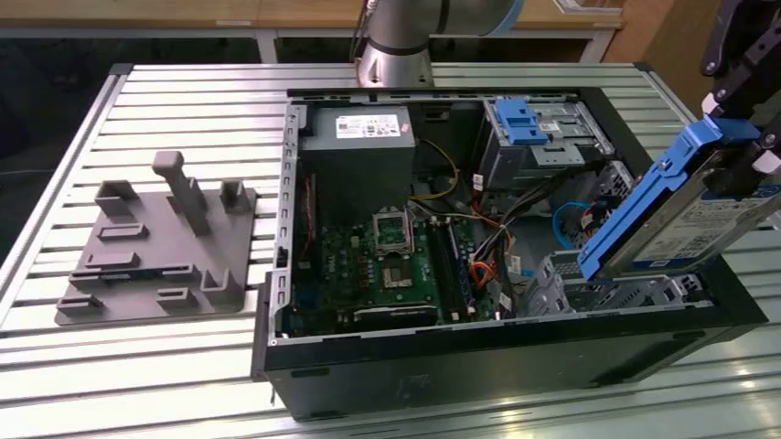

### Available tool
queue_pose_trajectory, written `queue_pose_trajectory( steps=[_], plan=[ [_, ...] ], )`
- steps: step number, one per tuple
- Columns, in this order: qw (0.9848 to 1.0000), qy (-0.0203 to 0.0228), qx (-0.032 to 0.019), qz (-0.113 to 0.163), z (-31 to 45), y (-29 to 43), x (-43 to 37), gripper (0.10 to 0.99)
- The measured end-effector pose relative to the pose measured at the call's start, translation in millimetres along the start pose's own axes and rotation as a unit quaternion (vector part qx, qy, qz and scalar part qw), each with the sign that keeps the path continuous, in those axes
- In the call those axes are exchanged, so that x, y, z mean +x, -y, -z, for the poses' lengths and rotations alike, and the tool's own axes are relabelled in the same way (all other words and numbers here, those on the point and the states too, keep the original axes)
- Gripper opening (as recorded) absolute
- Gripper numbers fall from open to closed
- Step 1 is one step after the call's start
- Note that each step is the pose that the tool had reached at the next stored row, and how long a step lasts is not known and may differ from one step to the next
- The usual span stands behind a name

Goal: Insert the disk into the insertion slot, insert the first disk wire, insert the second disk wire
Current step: 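Insert the disk into the insertion slot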

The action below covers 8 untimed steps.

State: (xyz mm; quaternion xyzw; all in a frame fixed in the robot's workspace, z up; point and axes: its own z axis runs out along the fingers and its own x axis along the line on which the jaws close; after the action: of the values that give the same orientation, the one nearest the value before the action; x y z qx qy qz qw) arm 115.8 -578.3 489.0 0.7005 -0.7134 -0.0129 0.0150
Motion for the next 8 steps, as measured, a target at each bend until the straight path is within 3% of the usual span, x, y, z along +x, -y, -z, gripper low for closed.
queue_pose_trajectory(
  steps=[4, 8],
  plan=[
    [1.0, 0.0006, 0.0, 0.0, 0.1, 0.0, 0.0, 0.361],
    [1.0, 0.0088, -0.0002, 0.0, 0.1, 0.0, 0.0, 0.361]
  ],
)
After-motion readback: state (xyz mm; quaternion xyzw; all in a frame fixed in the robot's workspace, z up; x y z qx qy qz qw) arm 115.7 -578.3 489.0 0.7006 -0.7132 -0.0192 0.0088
